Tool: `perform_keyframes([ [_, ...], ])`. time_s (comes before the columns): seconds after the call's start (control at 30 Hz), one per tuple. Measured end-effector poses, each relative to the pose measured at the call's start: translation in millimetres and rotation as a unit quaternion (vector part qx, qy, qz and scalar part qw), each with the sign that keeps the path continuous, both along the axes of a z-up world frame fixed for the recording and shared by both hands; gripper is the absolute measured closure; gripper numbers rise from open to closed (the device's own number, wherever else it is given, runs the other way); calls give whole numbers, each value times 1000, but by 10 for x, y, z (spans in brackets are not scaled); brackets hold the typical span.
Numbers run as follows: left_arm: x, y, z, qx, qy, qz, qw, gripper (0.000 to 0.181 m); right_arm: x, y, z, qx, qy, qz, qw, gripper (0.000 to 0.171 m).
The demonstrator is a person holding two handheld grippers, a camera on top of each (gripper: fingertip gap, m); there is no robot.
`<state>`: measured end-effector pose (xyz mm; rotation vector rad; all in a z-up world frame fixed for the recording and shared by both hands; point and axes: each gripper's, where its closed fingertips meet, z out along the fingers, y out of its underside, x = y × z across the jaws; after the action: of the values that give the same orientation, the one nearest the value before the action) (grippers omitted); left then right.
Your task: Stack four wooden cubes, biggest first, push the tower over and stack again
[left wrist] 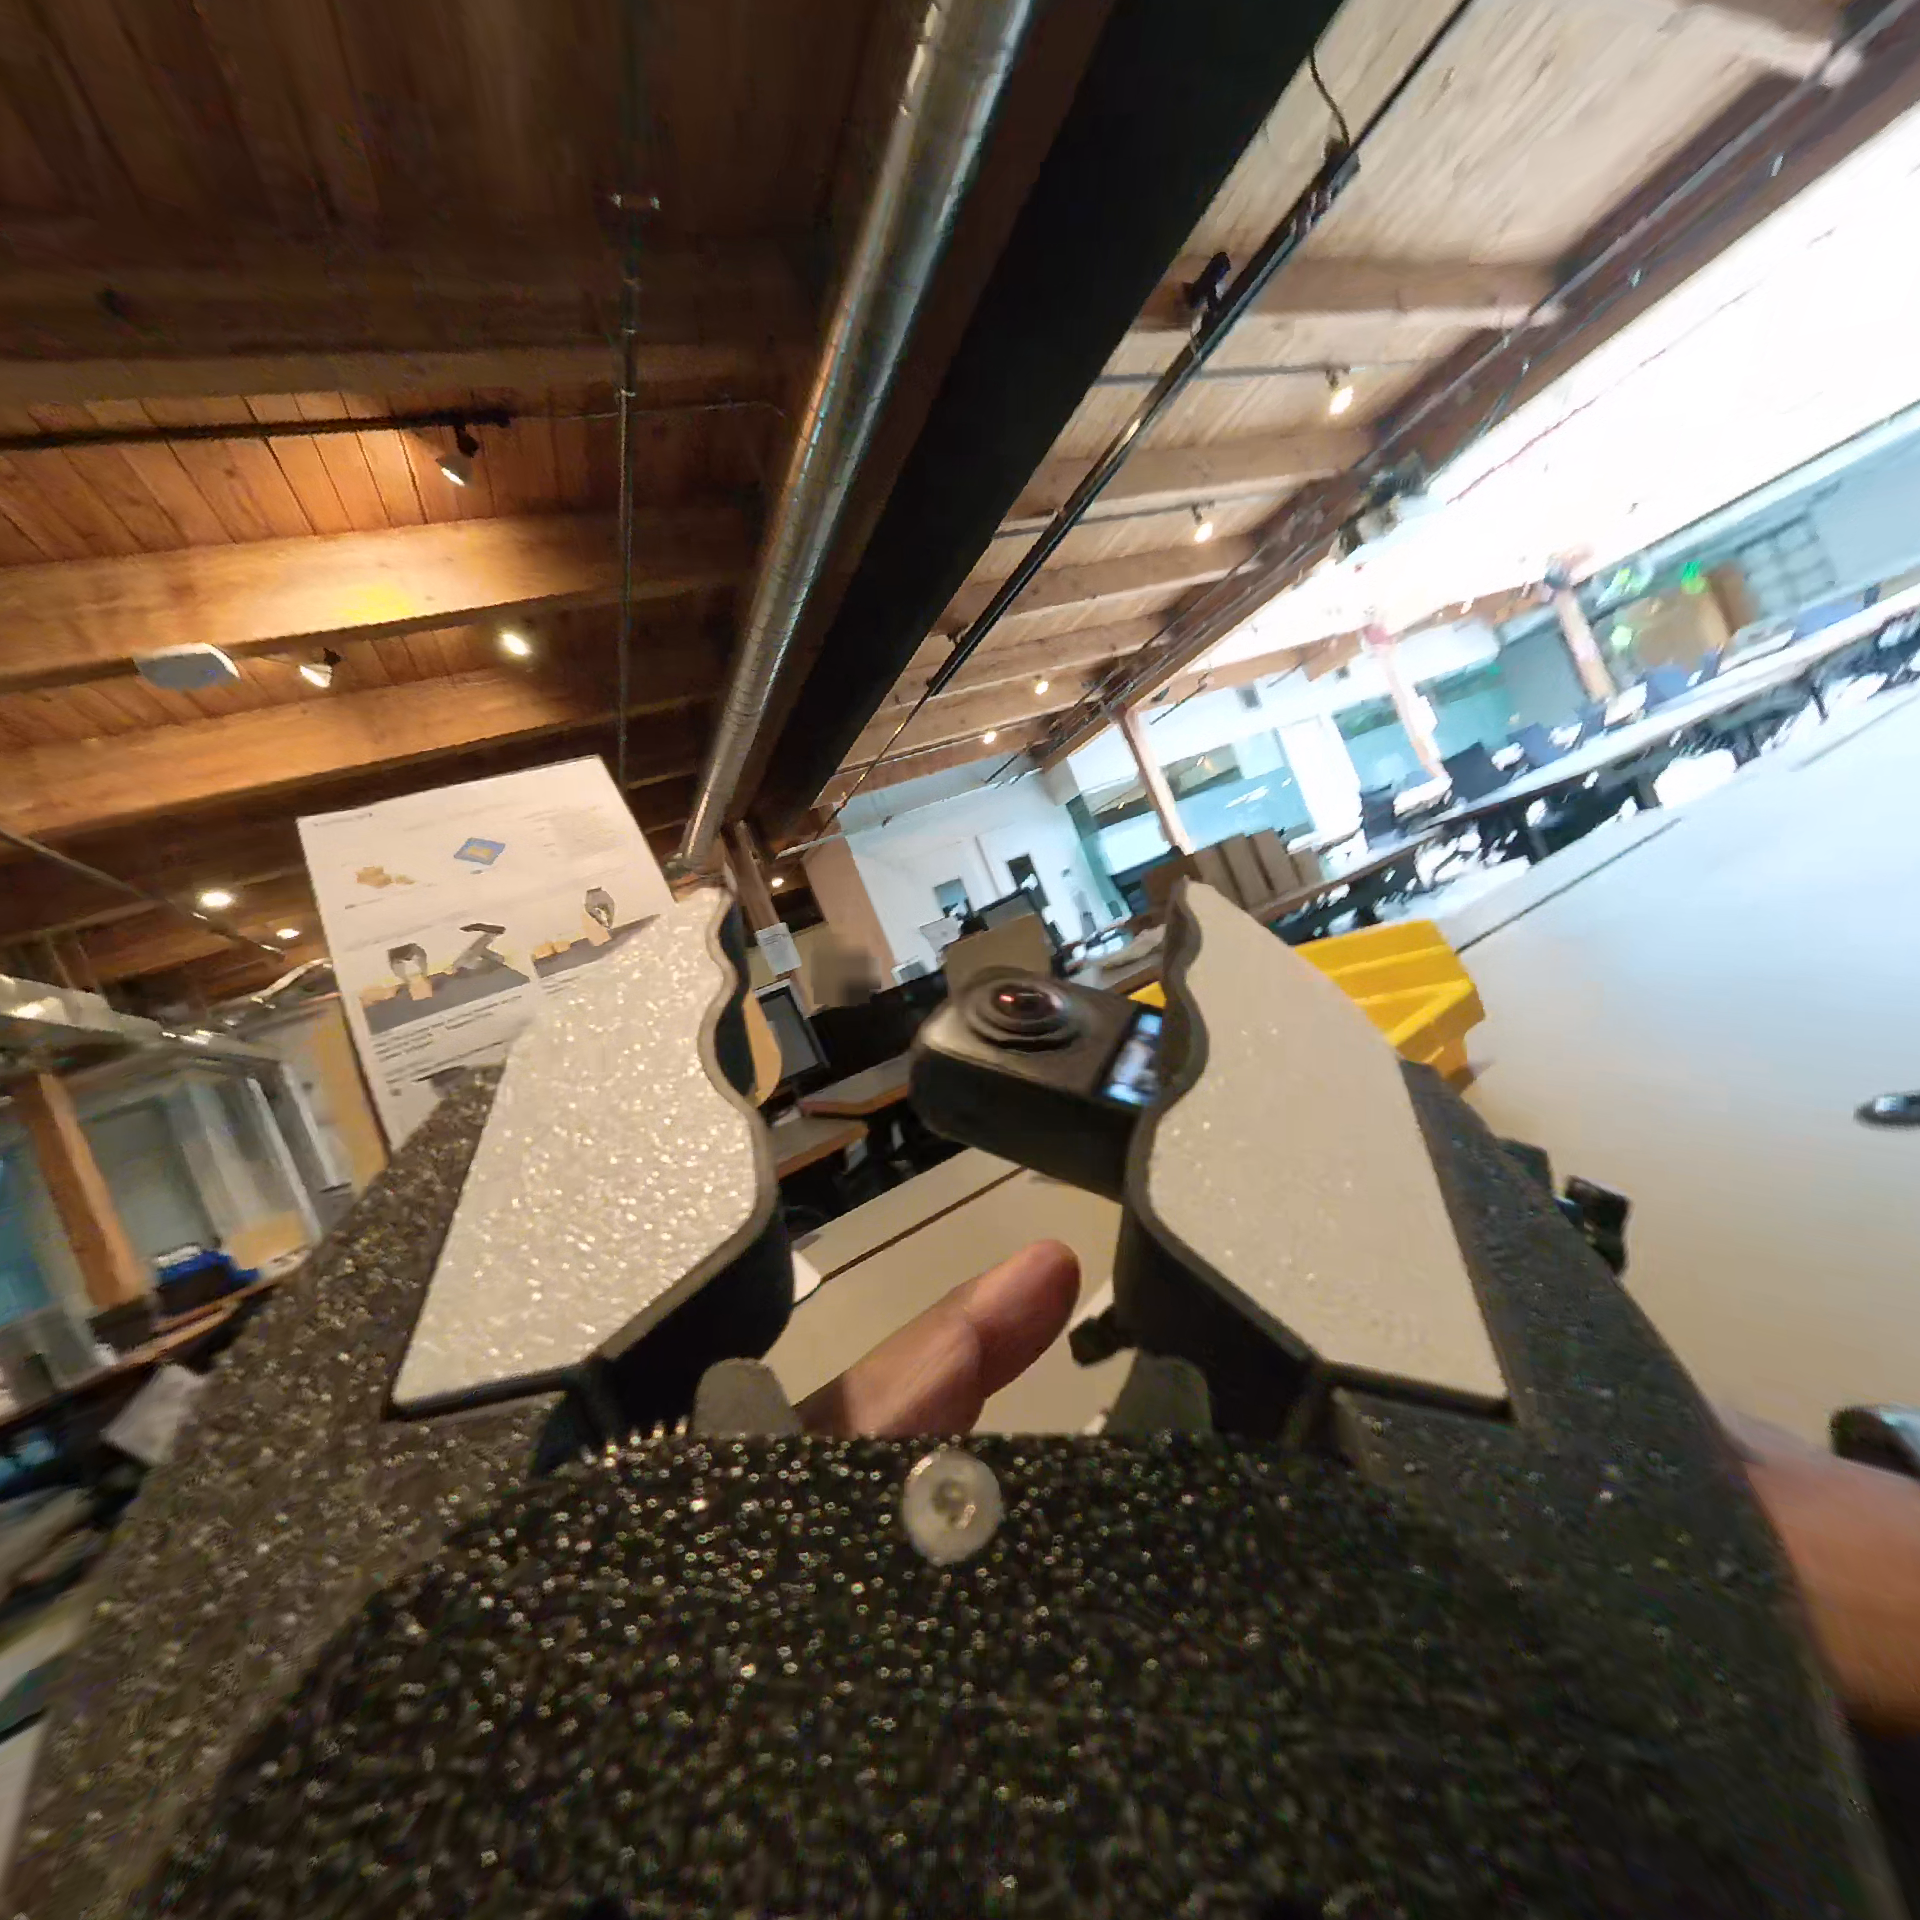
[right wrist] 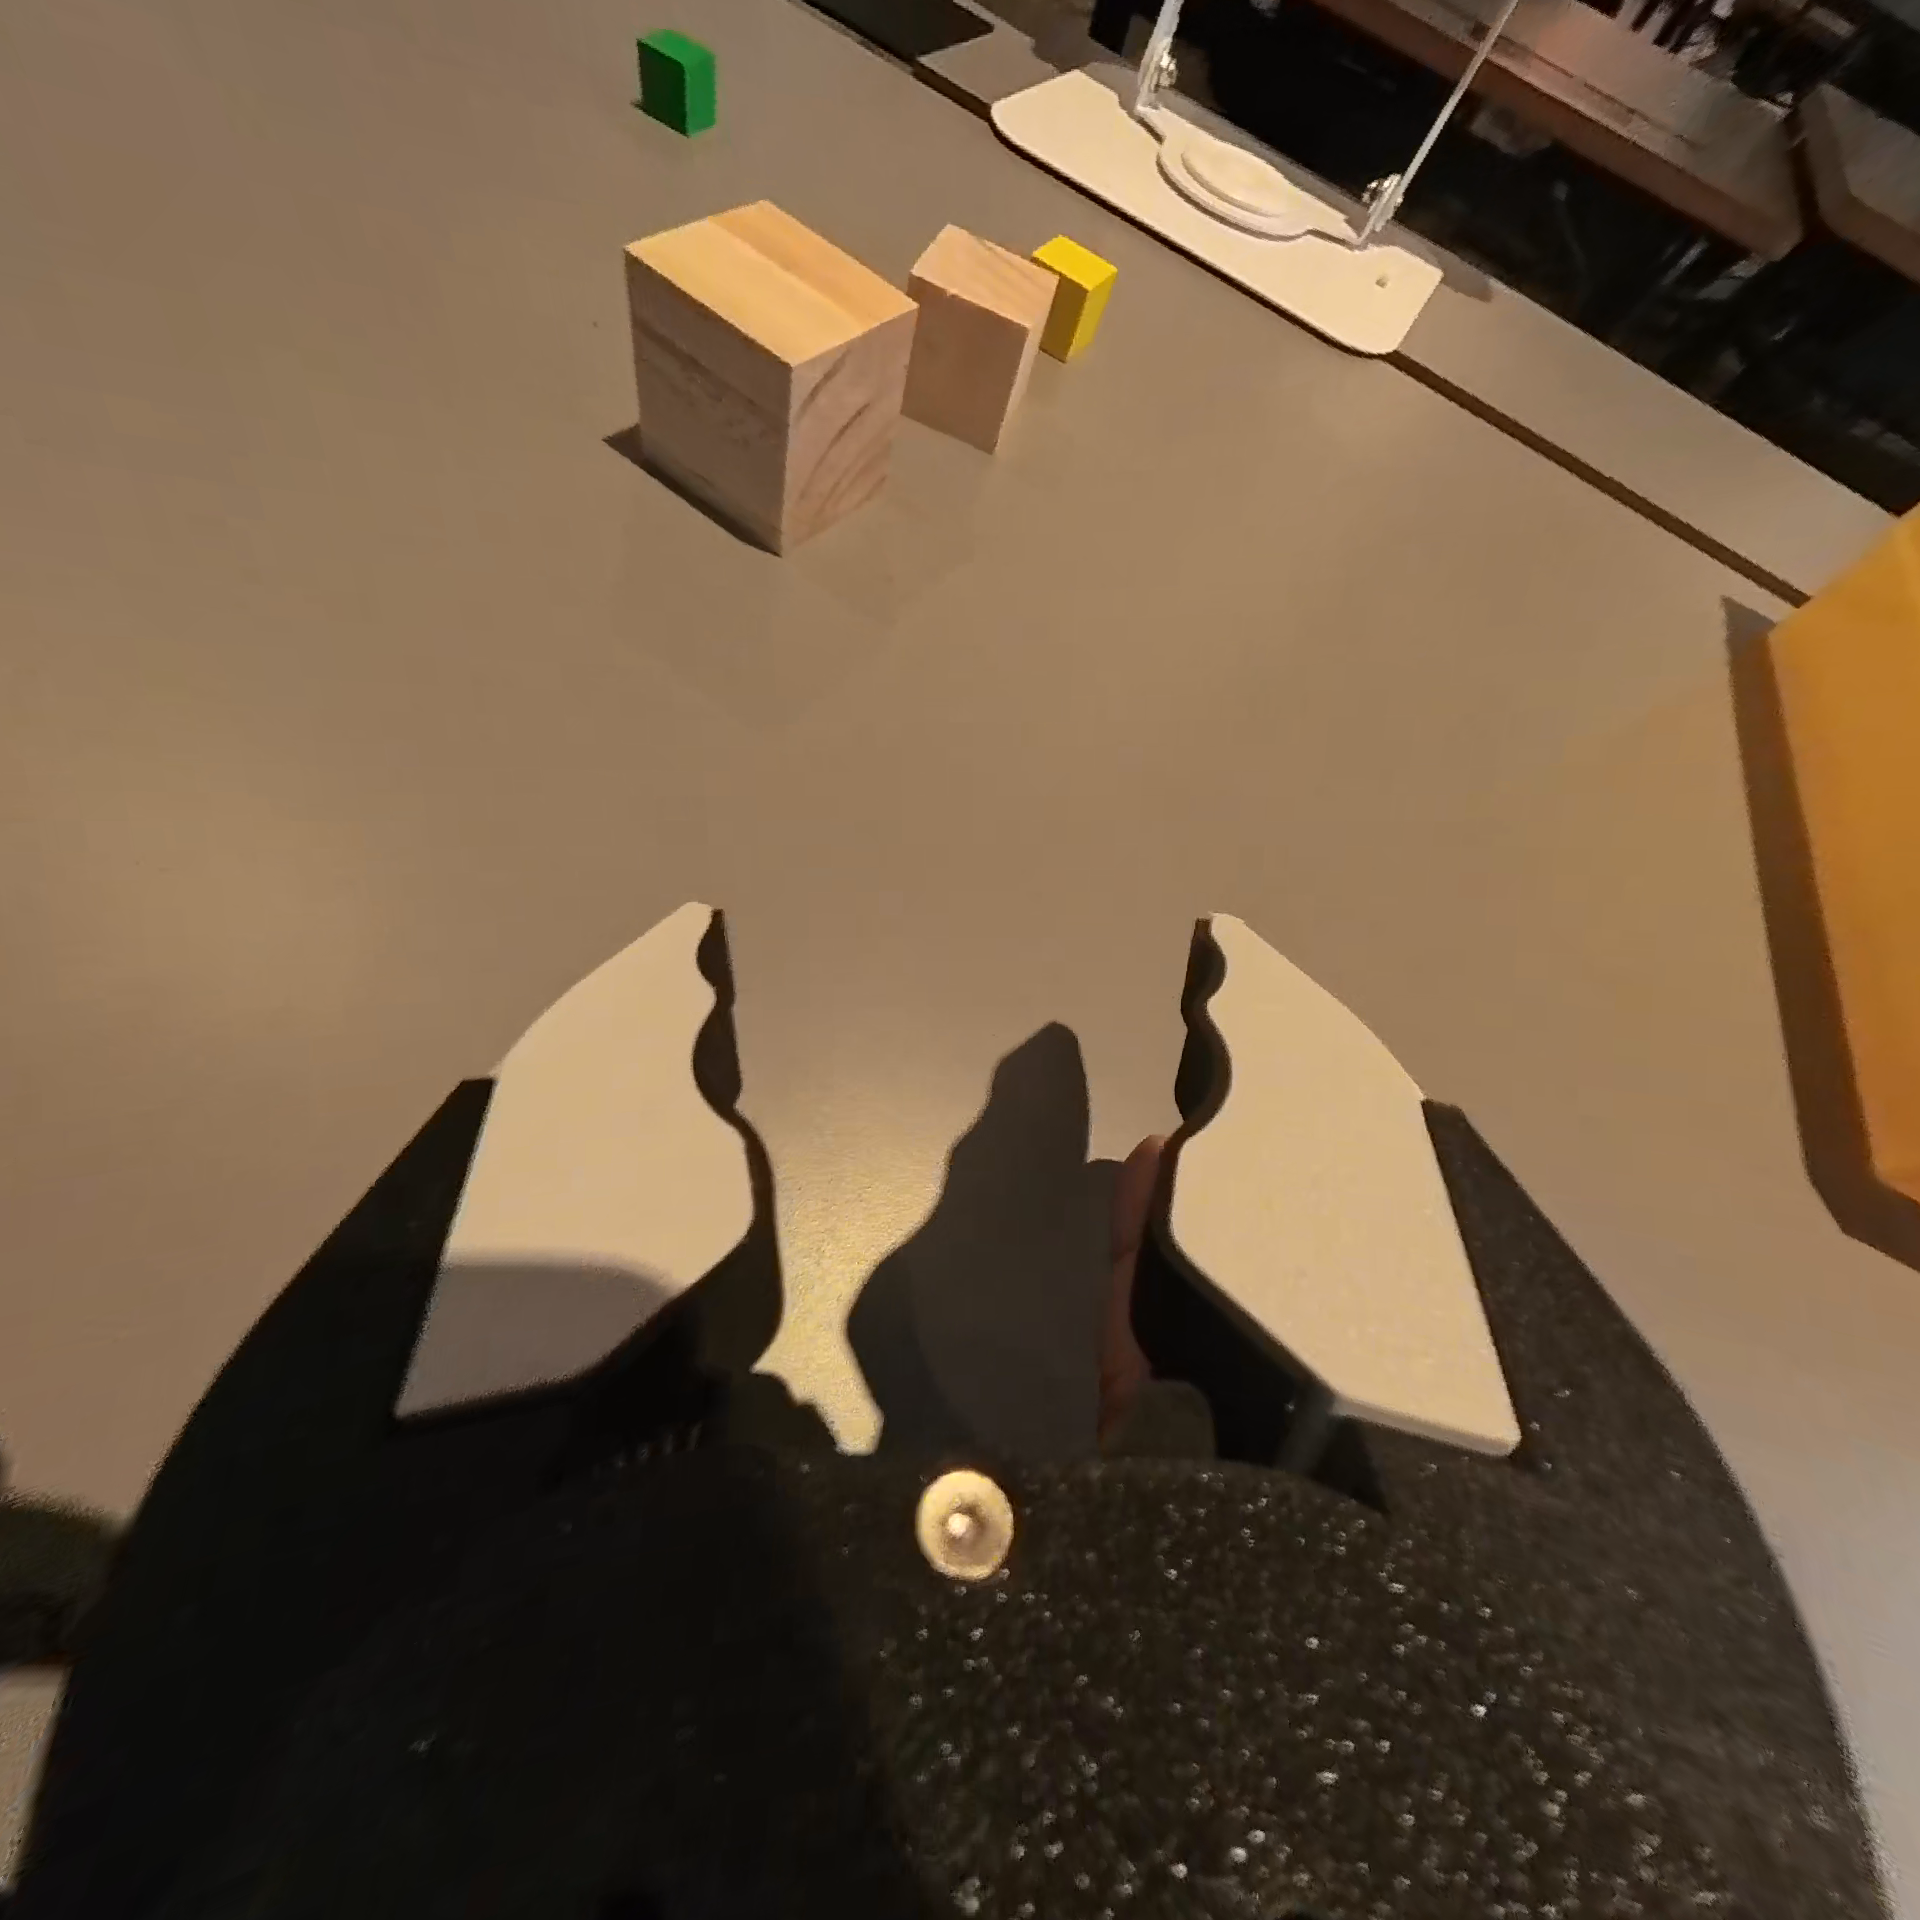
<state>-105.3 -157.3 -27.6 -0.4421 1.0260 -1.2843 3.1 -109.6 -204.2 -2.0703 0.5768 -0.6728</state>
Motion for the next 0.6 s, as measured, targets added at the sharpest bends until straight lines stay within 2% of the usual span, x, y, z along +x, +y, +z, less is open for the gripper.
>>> perform_keyframes([
  [0.13,-26,-5,85,-15,-9,-23,1000,106,-16,15,-16,1,11,11,1000,87],
  [0.27,-103,-77,163,-9,-17,-29,999,106,-23,37,-45,-22,-3,13,1000,86],
  [0.37,-136,-117,184,4,-13,-29,999,106,8,73,-149,-57,18,11,998,81],
  [0.6,-134,62,169,14,8,-3,1000,105,210,252,51,6,29,28,999,79],
])
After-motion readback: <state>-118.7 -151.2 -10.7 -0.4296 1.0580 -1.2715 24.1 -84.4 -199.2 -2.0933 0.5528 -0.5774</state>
